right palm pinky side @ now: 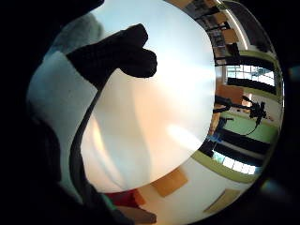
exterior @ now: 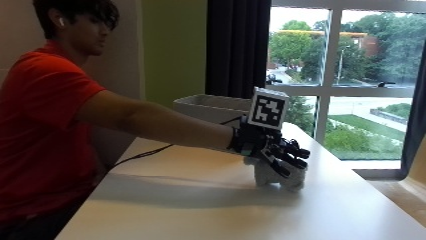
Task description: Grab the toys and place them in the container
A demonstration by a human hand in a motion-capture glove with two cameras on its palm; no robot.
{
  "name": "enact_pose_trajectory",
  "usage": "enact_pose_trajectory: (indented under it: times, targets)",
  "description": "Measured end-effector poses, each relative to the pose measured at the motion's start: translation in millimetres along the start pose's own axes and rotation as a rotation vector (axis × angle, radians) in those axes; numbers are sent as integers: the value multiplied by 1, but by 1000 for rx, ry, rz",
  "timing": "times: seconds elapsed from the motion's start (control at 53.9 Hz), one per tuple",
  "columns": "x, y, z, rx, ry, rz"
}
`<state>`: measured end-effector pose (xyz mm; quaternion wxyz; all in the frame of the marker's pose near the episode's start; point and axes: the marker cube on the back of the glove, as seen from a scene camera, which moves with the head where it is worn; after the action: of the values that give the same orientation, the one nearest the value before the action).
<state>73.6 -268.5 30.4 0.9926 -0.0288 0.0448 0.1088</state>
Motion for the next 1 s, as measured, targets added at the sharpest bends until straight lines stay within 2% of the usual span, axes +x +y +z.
enact_pose_trajectory:
  times: [0.316,0.538,0.65,0.761,0.873,0.966,1.003]
  targets:
    - [3,-28,23,-8,18,32]
    - [-7,-36,34,-169,127,-19]
    - [-5,-36,32,-185,203,-56]
    - [-1,-37,32,-136,240,-45]
    - [0,-36,35,11,288,-23]
    - [5,-35,37,125,264,86]
    - [12,-30,39,147,295,56]
